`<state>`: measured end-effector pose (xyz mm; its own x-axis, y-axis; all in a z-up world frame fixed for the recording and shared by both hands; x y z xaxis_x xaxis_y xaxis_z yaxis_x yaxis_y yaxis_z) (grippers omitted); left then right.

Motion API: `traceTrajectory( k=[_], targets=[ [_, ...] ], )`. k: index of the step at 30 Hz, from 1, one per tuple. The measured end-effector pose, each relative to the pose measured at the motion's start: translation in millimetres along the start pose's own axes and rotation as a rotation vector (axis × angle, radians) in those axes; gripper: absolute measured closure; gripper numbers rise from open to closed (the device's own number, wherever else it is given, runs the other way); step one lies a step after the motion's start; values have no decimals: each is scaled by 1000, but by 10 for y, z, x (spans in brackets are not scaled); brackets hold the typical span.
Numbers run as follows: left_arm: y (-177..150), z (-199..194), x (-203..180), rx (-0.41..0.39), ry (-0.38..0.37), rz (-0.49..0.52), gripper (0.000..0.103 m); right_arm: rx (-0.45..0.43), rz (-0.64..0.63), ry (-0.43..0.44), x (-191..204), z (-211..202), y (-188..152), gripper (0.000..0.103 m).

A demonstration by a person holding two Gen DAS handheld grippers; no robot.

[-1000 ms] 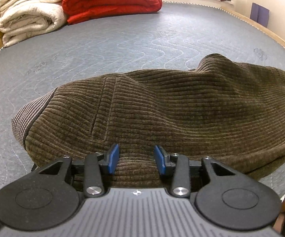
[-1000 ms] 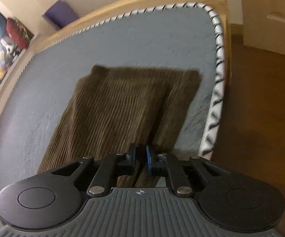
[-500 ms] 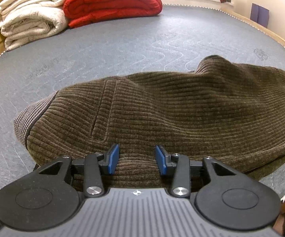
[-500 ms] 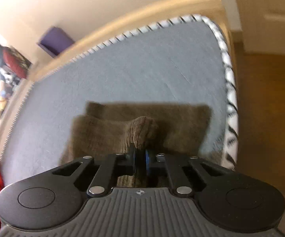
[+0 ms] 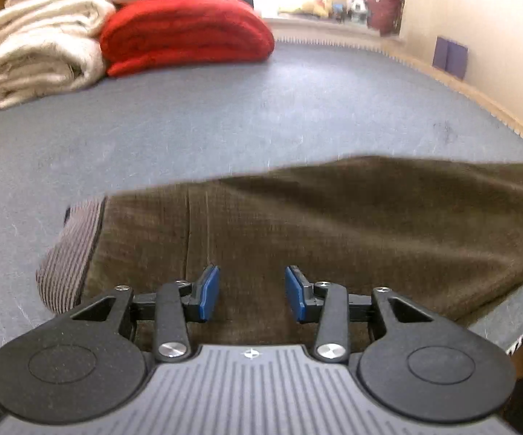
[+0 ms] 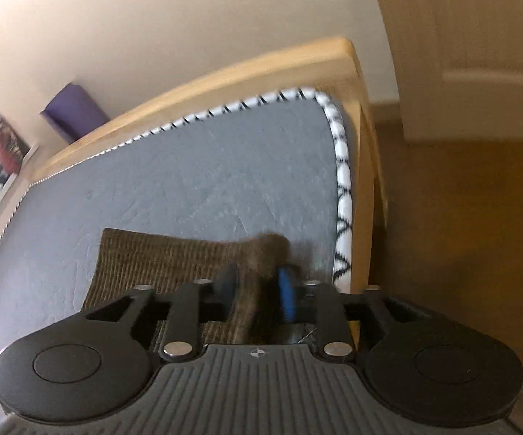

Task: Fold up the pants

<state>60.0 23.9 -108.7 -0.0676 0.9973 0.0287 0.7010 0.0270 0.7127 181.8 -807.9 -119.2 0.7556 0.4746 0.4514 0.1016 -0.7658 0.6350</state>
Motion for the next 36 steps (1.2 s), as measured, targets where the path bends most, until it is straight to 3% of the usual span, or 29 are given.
traceTrajectory(
  k=[1, 3, 5, 12, 24, 27, 32, 33, 35, 36],
  targets=[
    [-125, 104, 3, 99, 23, 22, 58, 1, -9, -3, 2, -10, -9, 69],
    [-188, 93, -27, 117, 40, 72, 57, 24, 5, -5, -57, -41, -57, 67],
    [-178, 61, -28, 137, 41, 60, 57, 57, 31, -19, -106, -9, -100, 61],
    [-191, 8, -4, 136, 26, 21, 57, 162, 143, 21, -209, 140, -247, 53],
    [-184, 37, -12, 122, 33, 30, 56, 70, 135, 14, -150, 129, -156, 54],
    [-190, 29, -17, 122, 31, 29, 56, 130, 136, 43, -106, 222, -241, 54],
    [-191, 32, -14, 122, 30, 30, 55, 123, 152, 57, -95, 258, -244, 54],
    [-191, 33, -14, 122, 30, 30, 55, 119, 169, 63, -106, 263, -239, 58],
    [-191, 33, -15, 122, 30, 30, 55, 115, 190, 62, -135, 278, -237, 82],
    [-191, 33, -15, 122, 30, 29, 55, 119, 206, 73, -150, 289, -237, 86]
  ],
)
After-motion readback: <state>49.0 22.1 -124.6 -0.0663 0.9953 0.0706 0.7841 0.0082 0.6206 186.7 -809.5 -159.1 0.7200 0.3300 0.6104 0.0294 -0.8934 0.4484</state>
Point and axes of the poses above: each gripper's, at about its wrist camera, not at the fingertips, and z roughly the way its jaws point, x to its left, y to its top, the point moved 8 cm from there along z, roughly the way its jaws point, and after that the axes turned 1 degree about -x, right-handed, at the moved point
